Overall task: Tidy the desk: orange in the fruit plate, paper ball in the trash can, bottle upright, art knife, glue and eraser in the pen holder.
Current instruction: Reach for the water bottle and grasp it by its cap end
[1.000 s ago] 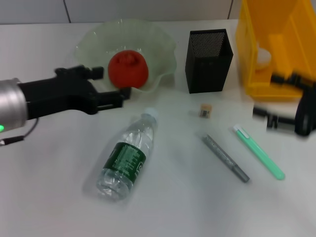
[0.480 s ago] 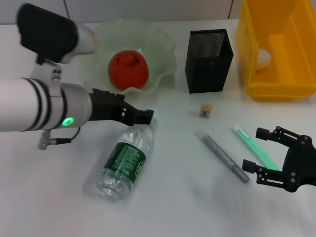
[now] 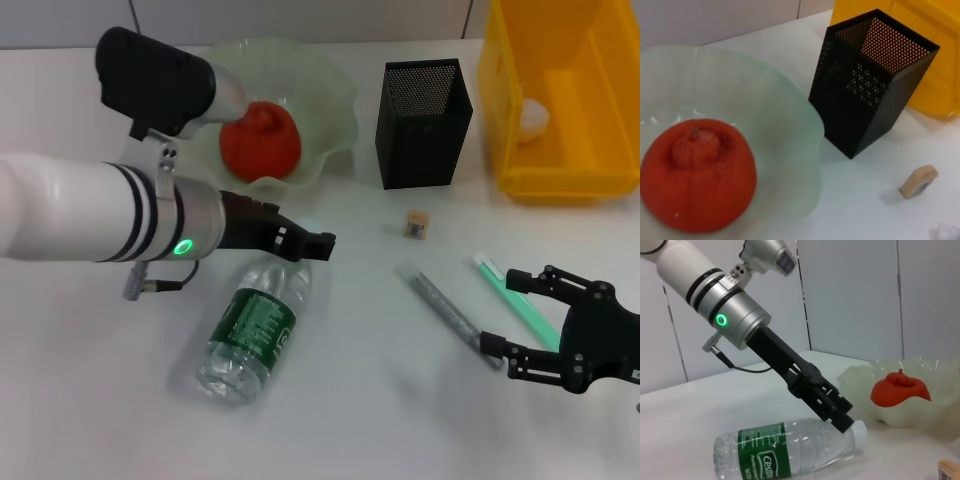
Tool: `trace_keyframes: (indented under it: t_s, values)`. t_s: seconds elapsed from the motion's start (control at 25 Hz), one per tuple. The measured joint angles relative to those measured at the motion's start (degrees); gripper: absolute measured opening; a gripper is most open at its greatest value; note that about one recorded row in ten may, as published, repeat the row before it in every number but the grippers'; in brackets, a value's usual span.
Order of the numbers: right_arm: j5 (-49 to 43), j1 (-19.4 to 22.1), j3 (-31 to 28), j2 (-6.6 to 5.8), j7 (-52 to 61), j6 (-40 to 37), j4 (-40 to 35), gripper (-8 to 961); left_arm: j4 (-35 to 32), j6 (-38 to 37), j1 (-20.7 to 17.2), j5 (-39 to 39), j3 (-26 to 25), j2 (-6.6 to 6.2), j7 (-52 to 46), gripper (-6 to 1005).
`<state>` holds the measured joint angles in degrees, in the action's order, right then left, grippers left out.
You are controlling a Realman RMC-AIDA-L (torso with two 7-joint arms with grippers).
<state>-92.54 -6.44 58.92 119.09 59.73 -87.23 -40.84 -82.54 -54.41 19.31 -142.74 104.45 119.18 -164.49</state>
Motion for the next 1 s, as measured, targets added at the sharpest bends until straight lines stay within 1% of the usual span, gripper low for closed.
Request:
trace_keyframes:
  t_s: [0.04, 0.12, 0.2, 0.72, 1.0]
  values:
    - [-0.01, -0.22, 0.00, 0.00, 0.01, 0.09, 0.33, 841, 1.28, 0.79, 0.87, 0.71, 0.14, 0.00, 0.20, 822]
    - [-0.10, -0.61, -0.03, 0.00, 0.08, 0.10, 0.83, 841, 1.28, 0.79, 0.87, 0.71, 0.14, 0.00, 0.20, 822]
    - [-0.11, -0.62, -0.03, 0.00, 0.10, 0.11, 0.85, 841, 5.21, 1.84, 3.49, 1.67, 0.81, 0.00, 0.38, 821]
    - [-0.90, -0.67, -0.04, -0.13, 1.56, 0.09, 0.86, 841, 10.88, 3.82, 6.94, 1.92, 2.49, 0.00, 0.35, 818]
    - [-1.51, -0.89, -0.04, -0.17, 2.35, 0.12, 0.72, 841, 11.44, 4.49, 7.45, 1.38, 3.06, 0.00, 0.51, 688]
